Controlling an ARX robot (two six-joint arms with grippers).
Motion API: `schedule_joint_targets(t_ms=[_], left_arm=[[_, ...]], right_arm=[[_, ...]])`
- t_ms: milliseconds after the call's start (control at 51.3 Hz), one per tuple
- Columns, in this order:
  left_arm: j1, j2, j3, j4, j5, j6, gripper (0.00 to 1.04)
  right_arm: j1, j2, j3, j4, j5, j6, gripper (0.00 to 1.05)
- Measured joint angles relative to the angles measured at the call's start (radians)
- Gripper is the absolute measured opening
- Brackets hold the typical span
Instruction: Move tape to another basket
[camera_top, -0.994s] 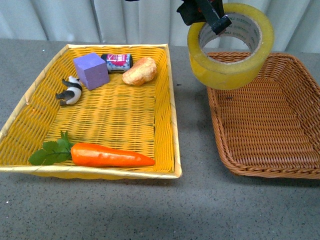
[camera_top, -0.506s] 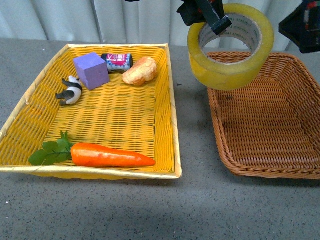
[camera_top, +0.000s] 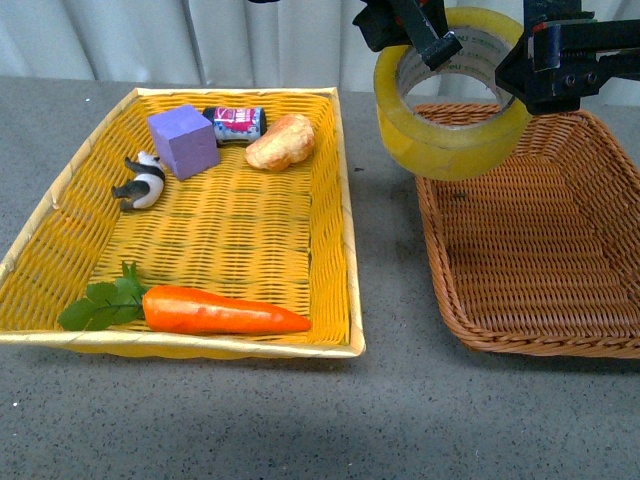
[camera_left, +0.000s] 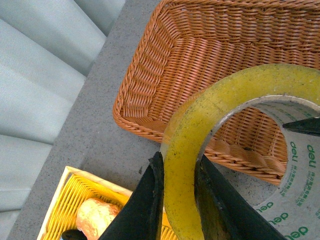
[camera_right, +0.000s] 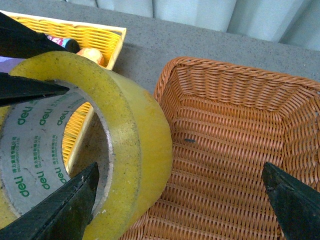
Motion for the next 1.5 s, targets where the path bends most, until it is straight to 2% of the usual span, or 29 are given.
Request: schedule_joint_targets(t_ms=[175,292,545,584,643,760,857,994,1052,1149,1403,1500], left_arm=[[0.000,0.000,0.000,0.000,0.000,0.001,0.15],[0.000,0.000,0.000,0.000,0.000,0.001,0.15],[-0.003,0.000,0.000,0.000,-0.001,-0.004,0.15],[-0.004,0.000,0.000,0.000,0.007,-0.013,0.14],[-0.006,0.000,0.000,0.000,0.003,-0.016,0.14],[-0.007,0.000,0.000,0.000,0.004,-0.019,0.14],[-0.014,0.000,0.028,-0.069,-0.064,-0.071,0.15],[-0.016,-0.007,0.031,-0.034,-0.069,-0.151,0.34],[0.004,-0.028,0.030,0.026,-0.064,-0.236,0.47],[0.045,-0.061,0.015,0.102,-0.084,-0.372,0.61],[0.185,-0.092,-0.116,0.217,-0.355,-0.664,1.00],[0.228,-0.092,-0.178,0.239,-0.428,-0.710,0.98]], right_arm=[[0.000,0.010,0.000,0.003,0.000,0.014,0.94],[0.000,0.010,0.000,0.020,-0.005,0.020,0.77],[0.022,0.031,0.040,-0.042,-0.014,0.082,0.24],[0.023,0.038,0.044,-0.045,-0.007,0.092,0.19],[0.022,0.047,0.044,-0.048,-0.004,0.111,0.15],[0.022,0.052,0.049,-0.053,0.000,0.127,0.15],[0.019,0.058,0.059,-0.061,0.004,0.126,0.15],[-0.002,0.075,0.066,-0.071,0.053,0.109,0.14],[-0.029,0.093,0.065,-0.069,0.068,0.095,0.14],[-0.069,0.122,0.064,-0.054,0.074,0.089,0.14],[-0.151,0.177,0.017,-0.025,0.063,0.088,0.14],[-0.161,0.218,-0.002,-0.002,0.058,0.087,0.14]])
